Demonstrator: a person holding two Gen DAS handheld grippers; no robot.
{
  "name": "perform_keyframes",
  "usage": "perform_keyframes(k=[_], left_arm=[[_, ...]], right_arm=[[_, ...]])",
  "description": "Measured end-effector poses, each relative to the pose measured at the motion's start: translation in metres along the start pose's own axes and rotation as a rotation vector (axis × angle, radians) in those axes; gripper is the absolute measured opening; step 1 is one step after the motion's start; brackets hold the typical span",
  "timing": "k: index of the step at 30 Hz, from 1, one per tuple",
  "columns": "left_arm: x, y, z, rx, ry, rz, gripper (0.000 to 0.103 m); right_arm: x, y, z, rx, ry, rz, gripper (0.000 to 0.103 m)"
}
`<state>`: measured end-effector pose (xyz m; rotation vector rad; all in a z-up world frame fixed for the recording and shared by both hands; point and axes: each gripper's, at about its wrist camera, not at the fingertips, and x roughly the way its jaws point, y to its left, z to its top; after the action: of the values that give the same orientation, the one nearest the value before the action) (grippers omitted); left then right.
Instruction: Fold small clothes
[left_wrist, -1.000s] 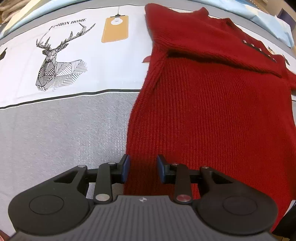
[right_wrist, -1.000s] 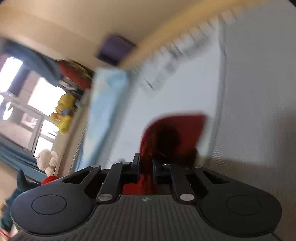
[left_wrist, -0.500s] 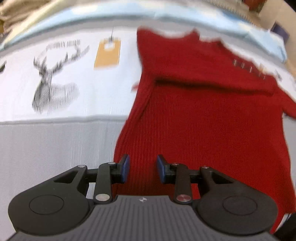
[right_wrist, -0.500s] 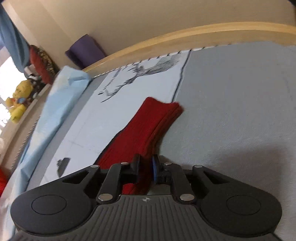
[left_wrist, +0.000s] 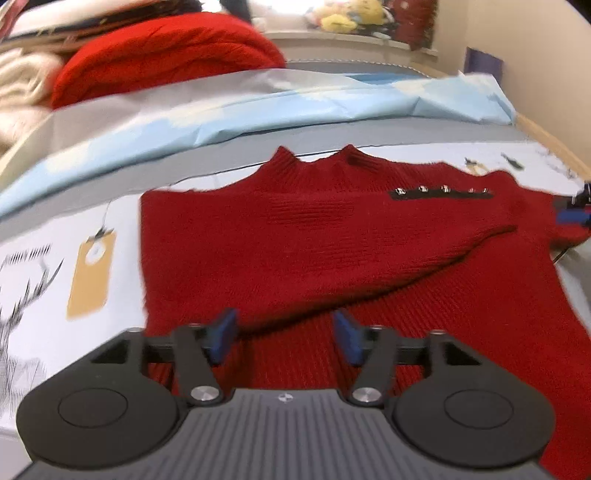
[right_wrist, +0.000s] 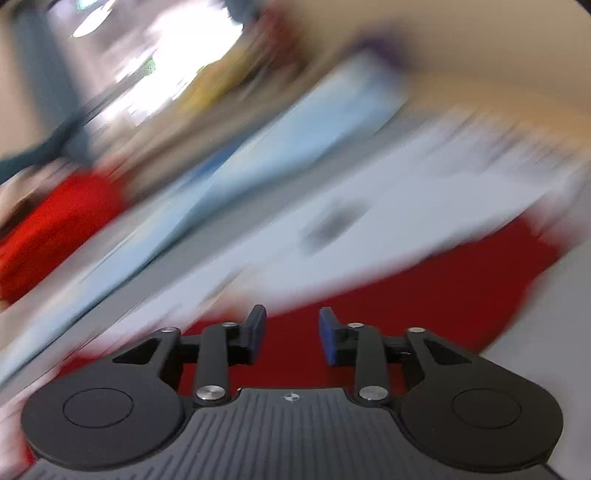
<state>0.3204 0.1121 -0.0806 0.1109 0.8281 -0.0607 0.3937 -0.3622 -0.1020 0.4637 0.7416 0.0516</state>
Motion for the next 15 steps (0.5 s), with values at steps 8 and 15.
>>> perform_keyframes(k=[8,15], left_arm=[[0.045,-0.050,0.009,0.210,-0.004,0.007,0.078],[0.058,-0.064,0.014,0.279,-0.038,-0.003,0.018]], right_arm=[[0.038,0.085,-0.083,-0.327,0.316,0.004,0.042],[0.029,0.090,-0.075,-0.359,0.288,-0.083,0.010]])
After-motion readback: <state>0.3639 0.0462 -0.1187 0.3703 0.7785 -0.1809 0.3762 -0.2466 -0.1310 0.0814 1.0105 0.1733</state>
